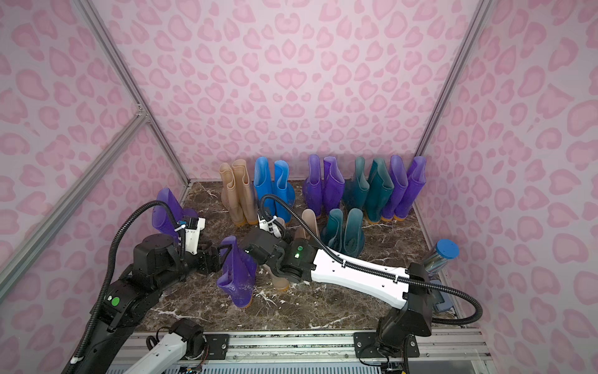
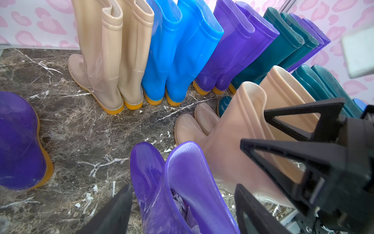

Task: Match and arrange rain boots in pairs
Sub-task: Pair a pair of rain boots at the center of the board.

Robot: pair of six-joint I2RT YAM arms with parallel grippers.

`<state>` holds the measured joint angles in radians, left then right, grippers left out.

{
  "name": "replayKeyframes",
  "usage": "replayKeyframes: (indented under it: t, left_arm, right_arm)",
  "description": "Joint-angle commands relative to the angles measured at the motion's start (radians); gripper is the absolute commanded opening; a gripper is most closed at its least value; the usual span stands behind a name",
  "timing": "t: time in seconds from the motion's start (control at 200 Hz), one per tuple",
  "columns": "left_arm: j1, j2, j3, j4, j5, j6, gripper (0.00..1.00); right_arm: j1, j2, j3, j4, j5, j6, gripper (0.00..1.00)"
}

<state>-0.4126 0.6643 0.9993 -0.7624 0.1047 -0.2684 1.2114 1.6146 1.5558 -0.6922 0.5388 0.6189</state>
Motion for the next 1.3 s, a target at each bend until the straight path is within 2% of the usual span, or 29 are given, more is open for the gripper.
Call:
replayKeyframes:
  t: [0.0, 0.125, 0.195, 0.34, 0.545, 0.775, 1.135, 1.295]
  left_arm:
    - [0.001, -0.002, 0.012, -0.001, -0.005, 0.01, 0.8]
    - [0.0, 0.002, 0.014, -0.001, -0.004, 0.01, 0.8]
    - [0.001, 0.004, 0.016, 0.0, -0.003, 0.009, 0.8]
    - [0.001, 0.013, 0.013, 0.009, -0.002, 0.007, 0.8]
    - [0.001, 0.031, 0.02, 0.014, 0.006, -0.002, 0.8]
    - [0.001, 0.038, 0.027, 0.014, 0.01, -0.003, 0.79]
    - [0.001, 0.06, 0.045, 0.022, 0.023, -0.012, 0.79]
    - [0.001, 0.07, 0.045, 0.024, 0.037, -0.02, 0.79]
  right_arm:
    - [-0.014, -0.009, -0.015, -0.049, 0.036, 0.003, 0.55]
    - [-0.038, -0.063, -0.061, 0.04, -0.064, -0.004, 0.16]
    - [-0.049, -0.09, -0.086, 0.081, -0.102, -0.01, 0.0]
    - [-0.08, -0.114, -0.101, 0.139, -0.125, -0.061, 0.0]
    - [-0.127, -0.098, -0.092, 0.162, -0.08, -0.117, 0.0]
    - [-0.125, -0.14, -0.135, 0.147, -0.008, -0.125, 0.0]
    - [-0.114, -0.175, -0.169, 0.112, -0.106, -0.099, 0.0]
    - [-0.113, -0.146, -0.178, 0.06, -0.056, -0.107, 0.0]
